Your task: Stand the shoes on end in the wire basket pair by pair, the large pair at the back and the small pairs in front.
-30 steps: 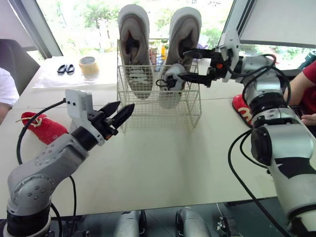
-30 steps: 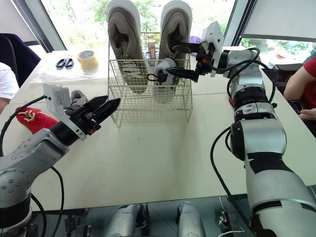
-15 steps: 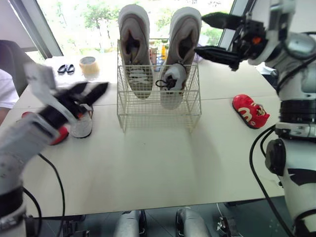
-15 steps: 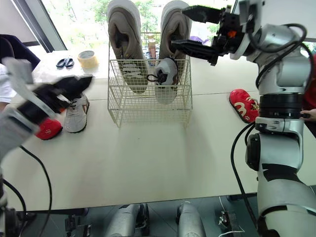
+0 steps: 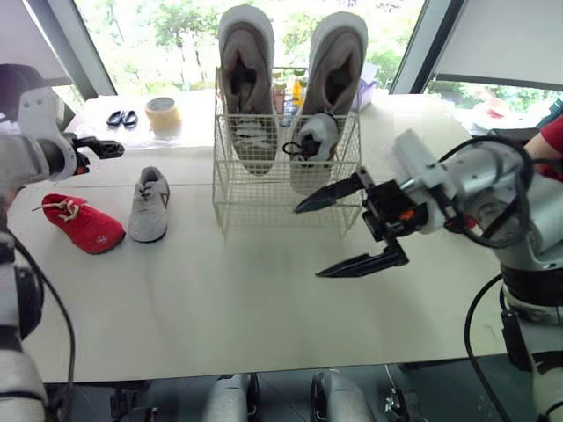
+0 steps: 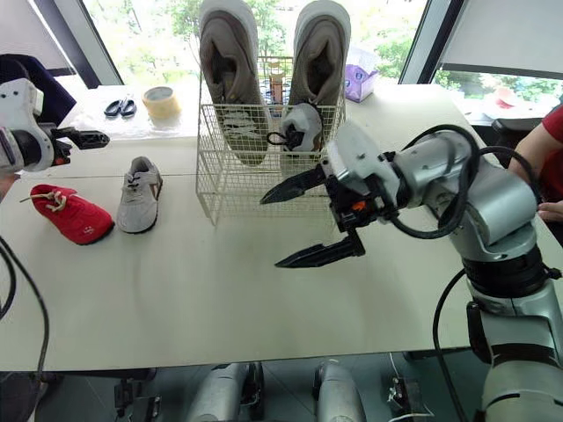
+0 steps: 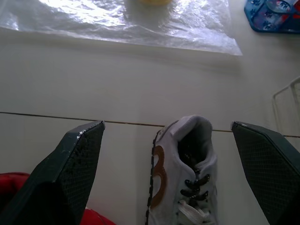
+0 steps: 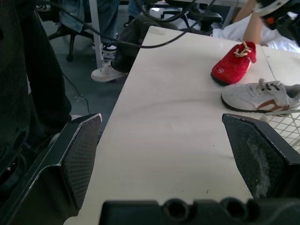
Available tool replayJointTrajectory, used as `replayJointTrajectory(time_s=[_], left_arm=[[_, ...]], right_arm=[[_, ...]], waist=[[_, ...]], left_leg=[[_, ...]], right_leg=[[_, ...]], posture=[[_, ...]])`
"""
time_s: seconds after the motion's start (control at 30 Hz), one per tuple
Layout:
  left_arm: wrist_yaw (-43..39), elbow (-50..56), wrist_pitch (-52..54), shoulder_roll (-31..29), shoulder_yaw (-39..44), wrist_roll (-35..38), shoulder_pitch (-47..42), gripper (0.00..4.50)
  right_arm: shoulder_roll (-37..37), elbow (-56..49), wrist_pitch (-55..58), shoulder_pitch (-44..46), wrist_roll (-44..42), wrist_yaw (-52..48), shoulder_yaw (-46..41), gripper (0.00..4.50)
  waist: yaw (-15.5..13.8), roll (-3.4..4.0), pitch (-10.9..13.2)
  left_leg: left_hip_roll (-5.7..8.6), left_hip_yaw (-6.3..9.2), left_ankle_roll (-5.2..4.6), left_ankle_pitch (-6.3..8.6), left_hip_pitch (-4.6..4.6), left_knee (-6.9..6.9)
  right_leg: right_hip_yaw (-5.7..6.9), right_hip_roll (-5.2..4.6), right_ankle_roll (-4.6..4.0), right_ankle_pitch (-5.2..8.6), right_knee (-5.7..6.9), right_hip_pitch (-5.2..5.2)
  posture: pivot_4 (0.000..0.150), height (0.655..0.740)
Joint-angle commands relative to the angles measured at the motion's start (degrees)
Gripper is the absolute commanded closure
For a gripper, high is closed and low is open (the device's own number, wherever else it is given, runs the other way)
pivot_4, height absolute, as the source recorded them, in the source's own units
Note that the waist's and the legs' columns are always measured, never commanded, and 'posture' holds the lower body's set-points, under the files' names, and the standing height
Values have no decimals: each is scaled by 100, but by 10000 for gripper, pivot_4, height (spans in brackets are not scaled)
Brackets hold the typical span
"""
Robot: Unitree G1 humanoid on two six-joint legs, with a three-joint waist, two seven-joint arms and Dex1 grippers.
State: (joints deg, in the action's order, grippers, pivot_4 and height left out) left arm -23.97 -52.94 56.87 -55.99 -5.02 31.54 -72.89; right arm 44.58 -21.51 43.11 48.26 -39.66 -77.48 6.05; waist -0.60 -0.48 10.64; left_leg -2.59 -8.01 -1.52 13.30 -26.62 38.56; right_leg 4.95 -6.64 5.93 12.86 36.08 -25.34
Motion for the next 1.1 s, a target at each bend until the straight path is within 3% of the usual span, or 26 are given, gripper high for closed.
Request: replayJointTrajectory(time_s=[0.03, 0.23, 0.27, 0.33, 0.57, 1.0, 1.03, 1.1], left_arm=[[-604, -1086, -853, 208, -285, -1005, -431, 457], [-1211, -2183, -1853, 958, -516, -2213, -427, 457], [-1163, -2264, -1934, 1024, -453, -2309, -399, 2829], [-1292, -2359, -2137, 1138, -401, -2520, -361, 9671], [-898, -2464, -2348, 1299, 161, -2766, -348, 44801], [199, -1719, -2298, 959, 2547, -1468, -1607, 44801], [373, -1269, -2407, 1000, 2728, -1331, -1565, 44801], [643, 1277, -1817, 1339, 3144, -722, -828, 44801]], right_arm=[[-26, -279, -9, -69, -35, 318, -105, 0], [-137, -761, 455, -317, -545, 1091, -406, 0], [-130, -779, 477, -323, -574, 1167, -422, 0], [-100, -793, 495, -329, -580, 1294, -436, 0], [40, -882, 502, -437, -526, 1537, -424, 0], [333, -462, 371, -335, -373, 1545, -515, 0], [344, -405, 394, -303, -421, 1526, -551, 0], [455, -352, 494, -303, -550, 1424, -628, 0]], waist=[[5, -4, 2], [-2, -22, 12], [-1, -23, 11], [2, -23, 11], [-1, -24, 11], [-2, -70, 33], [0, -70, 33], [18, -69, 33]], left_leg=[[0, 0, -1, 0, -3, 0], [-8, 6, -2, 0, -10, 6], [-11, 13, -4, 1, -24, 18], [-15, 23, -15, 7, -48, 43], [-13, 32, -34, 17, -55, 56], [-9, 29, -30, 12, -68, 65], [-8, 28, -30, 12, -68, 65], [-8, 28, -30, 12, -65, 65]], right_leg=[[0, -1, 0, 0, 0, -4], [1, -2, -1, -1, 5, -10], [5, -1, -2, -1, 6, -16], [11, -2, -2, -3, 8, -27], [11, -10, -1, -4, 9, -27], [23, -9, 2, -5, 13, -26], [23, -9, 2, -5, 13, -25], [22, -10, 3, -5, 14, -25]], posture=[[1500, 7351], [1500, 7351], [1500, 7351], [1500, 7351], [1500, 7351], [1500, 7351], [1500, 7351], [1500, 7351]])
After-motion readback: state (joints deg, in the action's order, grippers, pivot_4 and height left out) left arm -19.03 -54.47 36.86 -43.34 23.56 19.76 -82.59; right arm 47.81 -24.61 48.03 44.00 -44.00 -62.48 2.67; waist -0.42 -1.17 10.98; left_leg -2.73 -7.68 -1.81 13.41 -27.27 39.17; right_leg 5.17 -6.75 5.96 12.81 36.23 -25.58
